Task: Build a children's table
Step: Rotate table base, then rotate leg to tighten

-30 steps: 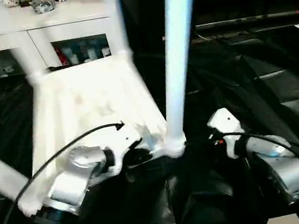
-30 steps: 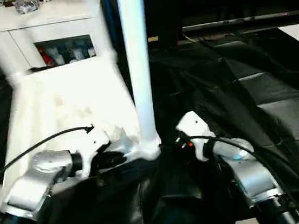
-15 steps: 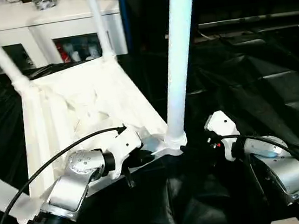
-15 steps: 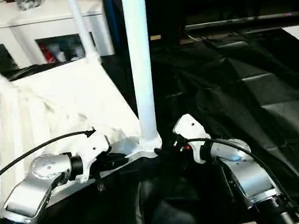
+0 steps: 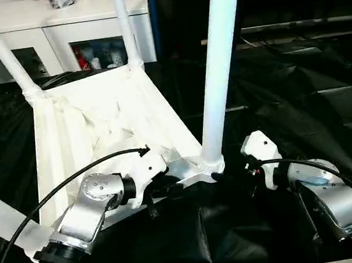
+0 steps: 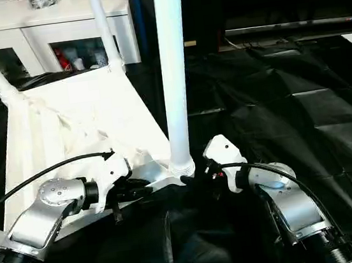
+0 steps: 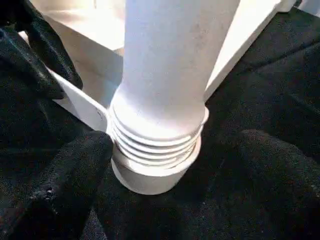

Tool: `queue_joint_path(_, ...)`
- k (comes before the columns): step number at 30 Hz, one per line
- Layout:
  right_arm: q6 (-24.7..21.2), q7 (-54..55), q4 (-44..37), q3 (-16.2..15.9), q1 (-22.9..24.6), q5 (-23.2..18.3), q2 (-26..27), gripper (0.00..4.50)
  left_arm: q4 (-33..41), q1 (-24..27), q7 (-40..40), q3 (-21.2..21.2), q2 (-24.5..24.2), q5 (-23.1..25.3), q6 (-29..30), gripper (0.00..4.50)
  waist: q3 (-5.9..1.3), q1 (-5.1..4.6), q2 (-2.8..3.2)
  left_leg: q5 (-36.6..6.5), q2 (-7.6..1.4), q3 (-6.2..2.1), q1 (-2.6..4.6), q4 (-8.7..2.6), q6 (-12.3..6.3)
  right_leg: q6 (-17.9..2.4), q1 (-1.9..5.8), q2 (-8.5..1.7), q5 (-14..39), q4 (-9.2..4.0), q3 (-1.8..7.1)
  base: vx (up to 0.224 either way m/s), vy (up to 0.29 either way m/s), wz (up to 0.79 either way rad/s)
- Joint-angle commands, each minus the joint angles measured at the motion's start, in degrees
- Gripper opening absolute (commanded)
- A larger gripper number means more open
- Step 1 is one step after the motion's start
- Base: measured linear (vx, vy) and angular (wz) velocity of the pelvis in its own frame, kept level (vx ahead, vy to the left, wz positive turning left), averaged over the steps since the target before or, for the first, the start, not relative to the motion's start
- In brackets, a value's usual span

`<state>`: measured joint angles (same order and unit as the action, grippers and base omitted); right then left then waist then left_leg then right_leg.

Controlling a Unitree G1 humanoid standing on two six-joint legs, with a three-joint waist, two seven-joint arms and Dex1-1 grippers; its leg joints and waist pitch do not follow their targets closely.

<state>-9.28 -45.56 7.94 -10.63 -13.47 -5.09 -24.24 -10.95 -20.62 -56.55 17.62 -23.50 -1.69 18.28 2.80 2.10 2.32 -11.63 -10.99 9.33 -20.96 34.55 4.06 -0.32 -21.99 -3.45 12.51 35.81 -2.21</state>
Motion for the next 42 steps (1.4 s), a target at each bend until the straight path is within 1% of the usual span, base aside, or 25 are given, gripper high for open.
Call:
queue_joint_path(1,0.69,-0.94,-0.47,0.13,-0.41,-1.17,-0.04,4.50,-1.48,0.24,0.35,-0.18,0.25,-0.25,0.12,0.41,-3.03,0.24,-1.02,-8.23,-1.67,-0.12,0.10,-4.09,-3.50,-12.71,2.34,-3.85,8.60,-4.73,2.34,0.000,0.000,0.00)
queue_joint_path(2,0.91,-1.23,-0.26,0.30,-0.47,-1.54,0.11,4.50,-1.67,0.34,0.02,-0.30,0.41,-0.73,-0.31,0.33,-3.01,0.22,-1.27,-8.39,-1.67,-0.12,0.04,-4.12,-3.44,-12.44,2.38,-3.83,9.45,-4.73,2.36,0.000,0.000,0.00)
queue_joint_path(3,1.01,-1.41,-0.12,0.42,-0.52,-1.74,0.24,4.50,-1.82,0.41,-0.23,-0.36,0.47,-1.03,-0.55,0.27,-2.99,0.28,-1.17,-8.44,-1.66,-0.16,0.01,-4.13,-3.46,-12.15,2.35,-3.90,10.11,-4.81,2.36,0.000,0.000,0.00)
queue_joint_path(6,0.85,-2.75,0.33,0.81,-0.58,-3.19,0.86,4.50,-1.88,0.96,-0.83,-0.03,0.15,-1.22,-0.40,0.16,-3.07,0.10,-1.26,-7.66,-1.71,-0.18,-0.06,-4.12,-3.61,-12.15,2.40,-3.85,8.55,-4.61,2.35,0.000,0.000,0.00)
queue_joint_path(7,0.77,-3.02,0.58,0.96,-0.67,-3.65,1.12,4.50,-1.82,1.13,-1.15,0.18,0.00,-1.24,-0.30,0.06,-3.10,0.05,-1.48,-7.46,-1.70,-0.15,-0.10,-4.08,-3.77,-12.22,2.45,-3.86,8.19,-4.59,2.36,0.000,0.000,0.00)
queue_joint_path(9,0.44,-3.85,2.05,0.96,-1.63,-4.42,1.82,4.50,-1.62,1.44,-1.48,0.80,-0.37,-0.82,-0.33,0.06,-3.17,0.10,-1.37,-6.69,-1.68,-0.10,-0.07,-3.98,-4.28,-12.65,2.44,-3.90,7.11,-4.49,2.36,0.000,0.000,0.00)
queue_joint_path(10,0.37,-3.85,2.32,0.99,-1.82,-4.50,1.97,4.50,-1.58,1.46,-1.54,0.85,-0.38,-0.82,-0.26,0.06,-3.14,0.06,-1.51,-6.69,-1.67,-0.08,-0.09,-4.00,-4.33,-12.76,2.41,-3.89,7.20,-4.50,2.33,0.000,0.000,0.00)
queue_joint_path(13,-0.05,-3.16,4.80,1.33,-3.73,-4.88,3.50,4.50,-1.65,1.48,-1.86,1.36,-0.68,-0.46,-0.15,0.06,-3.07,0.05,-1.46,-7.09,-1.65,-0.07,-0.05,-4.06,-3.97,-12.88,2.34,-3.92,8.74,-4.58,2.30,0.000,0.000,0.00)
queue_joint_path(14,0.14,-2.95,5.35,1.06,-4.11,-4.46,3.65,4.50,-1.72,1.45,-1.86,1.43,-0.75,-0.34,-0.36,0.06,-3.06,0.05,-1.65,-7.07,-1.73,-0.06,-0.01,-4.10,-3.81,-12.71,2.32,-3.89,8.94,-4.60,2.30,0.000,0.000,0.00)
queue_joint_path(15,0.42,-2.48,6.05,0.78,-4.49,-3.98,3.79,4.50,-1.81,1.41,-1.78,1.43,-0.73,-0.27,-0.49,0.06,-3.13,0.12,-1.42,-6.69,-1.78,-0.12,0.06,-4.12,-3.68,-12.80,2.28,-3.89,8.22,-4.45,2.31,0.000,0.000,0.00)
queue_joint_path(16,0.56,-2.03,6.63,0.59,-4.80,-3.57,3.93,4.50,-1.79,1.43,-1.82,1.45,-0.75,-0.27,-0.52,0.06,-3.14,0.08,-1.44,-6.59,-1.75,-0.08,0.06,-4.10,-3.63,-12.85,2.27,-3.85,7.82,-4.43,2.31,0.000,0.000,0.00)
queue_joint_path(17,0.63,-1.59,7.29,0.45,-5.14,-3.25,4.18,4.50,-1.75,1.47,-1.89,1.47,-0.81,-0.29,-0.53,0.06,-3.15,0.18,-1.61,-6.30,-1.75,-0.05,0.10,-4.12,-3.51,-12.89,2.30,-3.84,7.08,-4.37,2.33,0.000,0.000,0.00)
queue_joint_path(19,0.50,-1.62,8.14,0.52,-5.52,-3.47,4.63,4.50,-1.71,1.51,-1.93,1.54,-0.86,-0.27,-0.56,0.06,-3.19,0.17,-1.55,-6.35,-1.76,-0.06,0.09,-4.14,-3.45,-12.95,2.34,-3.89,6.68,-4.34,2.33,0.000,0.000,0.00)
queue_joint_path(20,0.16,-1.75,9.13,0.77,-5.93,-4.10,5.16,4.50,-1.66,1.58,-1.99,1.64,-0.88,-0.29,-0.56,0.06,-3.20,0.10,-1.68,-6.71,-1.73,-0.06,0.05,-4.16,-3.42,-13.04,2.36,-3.91,6.67,-4.33,2.32,0.000,0.000,0.00)
queue_joint_path(22,-0.04,-1.85,9.47,0.81,-6.08,-4.29,5.34,4.50,-1.65,1.62,-2.02,1.66,-0.92,-0.30,-0.57,0.06,-3.15,0.10,-1.77,-7.59,-1.74,-0.02,0.11,-4.19,-3.20,-12.96,2.32,-3.92,7.88,-4.50,2.33,0.000,0.000,0.00)
queue_joint_path(24,-0.16,-2.21,10.22,0.77,-6.28,-4.29,5.60,4.22,-1.56,1.68,-2.04,1.75,-0.96,-0.30,-0.46,0.00,-3.14,0.15,-1.74,-7.56,-1.79,-0.06,0.11,-4.24,-3.05,-12.74,2.32,-3.92,8.15,-4.49,2.35,0.000,0.000,0.00)
queue_joint_path(25,-0.22,-2.35,10.57,0.73,-6.37,-4.29,5.74,4.22,-1.54,1.70,-2.03,1.77,-0.97,-0.31,-0.42,0.00,-3.14,0.12,-1.86,-7.52,-1.79,-0.05,0.12,-4.26,-3.04,-12.71,2.32,-3.90,8.16,-4.48,2.32,0.000,0.000,0.00)
queue_joint_path(28,0.19,-2.78,11.48,0.63,-6.61,-4.55,6.04,4.09,-1.56,1.66,-1.93,1.86,-0.92,-0.50,-0.31,0.00,-3.17,0.15,-1.80,-7.27,-1.78,-0.01,0.09,-4.20,-3.08,-12.86,2.33,-3.94,7.58,-4.44,2.37,0.000,0.000,0.00)
queue_joint_path(29,0.31,-2.86,11.72,0.66,-6.73,-4.58,6.16,3.78,-1.58,1.62,-1.95,1.85,-0.88,-0.58,-0.24,0.00,-3.20,0.15,-1.83,-7.09,-1.77,-0.02,0.07,-4.20,-3.15,-12.90,2.36,-3.94,7.28,-4.39,2.37,0.000,0.000,0.00)
queue_joint_path(32,0.70,-3.22,12.14,0.74,-6.92,-4.68,6.47,3.58,-1.75,1.53,-2.00,1.89,-0.83,-0.58,-0.34,0.00,-3.18,0.19,-1.66,-7.23,-1.80,-0.03,0.16,-4.23,-3.16,-13.07,2.28,-3.93,7.30,-4.42,2.33,0.000,0.000,0.00)
queue_joint_path(33,0.83,-3.29,12.39,0.73,-7.05,-4.64,6.56,3.58,-1.92,1.45,-2.03,1.88,-0.83,-0.57,-0.40,0.00,-3.13,0.13,-1.80,-7.61,-1.78,-0.01,0.09,-4.25,-3.05,-13.00,2.33,-3.94,7.84,-4.47,2.34,0.000,0.000,0.00)
queue_joint_path(35,1.09,-3.56,12.94,0.59,-7.28,-4.58,6.65,3.27,-2.07,1.39,-2.13,1.95,-0.86,-0.54,-0.43,0.00,-3.17,0.16,-1.85,-7.33,-1.77,0.00,0.08,-4.24,-3.06,-12.95,2.34,-3.94,7.85,-4.45,2.36,0.000,0.000,0.00)
queue_joint_path(37,1.17,-3.71,13.10,0.51,-7.32,-4.54,6.66,3.22,-2.10,1.38,-2.17,1.97,-0.89,-0.52,-0.44,0.00,-3.20,0.20,-1.82,-6.90,-1.79,0.00,0.04,-4.20,-3.15,-13.03,2.38,-3.96,7.11,-4.37,2.38,0.000,0.000,0.00)
queue_joint_path(39,1.33,-3.88,13.58,0.46,-7.52,-4.40,6.75,2.99,-2.31,1.30,-2.20,1.94,-0.97,-0.46,-0.52,0.00,-3.20,0.18,-1.88,-6.92,-1.79,0.00,0.07,-4.21,-3.18,-13.00,2.36,-3.93,7.04,-4.37,2.35,0.000,0.000,0.00)
queue_joint_path(42,1.63,-4.00,14.17,0.33,-7.75,-4.11,6.86,2.84,-2.51,1.19,-2.09,1.85,-1.02,-0.38,-0.55,0.00,-3.09,0.16,-1.88,-7.78,-1.83,-0.03,0.13,-4.33,-3.00,-12.87,2.29,-3.97,8.63,-4.51,2.33,0.000,0.000,0.00)
